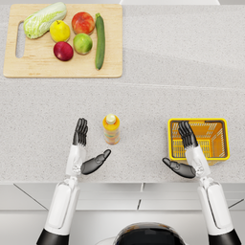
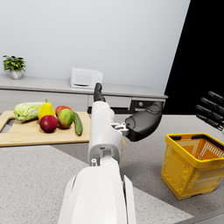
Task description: Pick up the lemon tea and place it into the yellow basket
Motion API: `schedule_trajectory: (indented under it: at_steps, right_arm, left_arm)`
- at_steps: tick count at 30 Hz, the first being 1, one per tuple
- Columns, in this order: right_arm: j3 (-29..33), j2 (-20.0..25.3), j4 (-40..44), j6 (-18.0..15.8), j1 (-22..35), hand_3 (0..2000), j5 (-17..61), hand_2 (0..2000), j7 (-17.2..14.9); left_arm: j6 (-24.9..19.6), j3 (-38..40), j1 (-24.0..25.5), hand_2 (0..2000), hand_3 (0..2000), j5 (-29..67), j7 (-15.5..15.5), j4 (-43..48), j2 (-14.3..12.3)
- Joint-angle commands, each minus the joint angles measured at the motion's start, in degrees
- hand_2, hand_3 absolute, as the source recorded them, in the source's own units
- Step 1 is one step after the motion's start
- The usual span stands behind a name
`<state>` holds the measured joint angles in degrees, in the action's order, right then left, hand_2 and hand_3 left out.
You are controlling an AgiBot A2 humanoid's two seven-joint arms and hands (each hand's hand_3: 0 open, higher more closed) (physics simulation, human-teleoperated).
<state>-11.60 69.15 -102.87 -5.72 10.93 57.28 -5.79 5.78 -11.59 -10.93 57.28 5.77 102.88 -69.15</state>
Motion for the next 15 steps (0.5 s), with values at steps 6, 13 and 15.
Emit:
schedule_trajectory:
  at_steps: [6,13,15]
  right_arm:
    - [0.00,0.00,0.00,0.00,0.00,0,0.00,0,0.00]
    - [-1.31,0.20,-0.72,1.62,0.07,0,0.00,0,1.64]
    - [-1.35,0.42,-3.22,3.61,-0.28,0,0.00,0,3.65]
  left_arm:
    - [0.00,0.00,0.00,0,0,0.00,0.00,0.00,0.00]
    - [-1.63,-1.58,-0.27,0,0,0.00,-1.63,-1.19,-0.32]
    - [-3.65,-1.23,-1.35,0,0,0.00,-3.64,-3.39,-1.29]
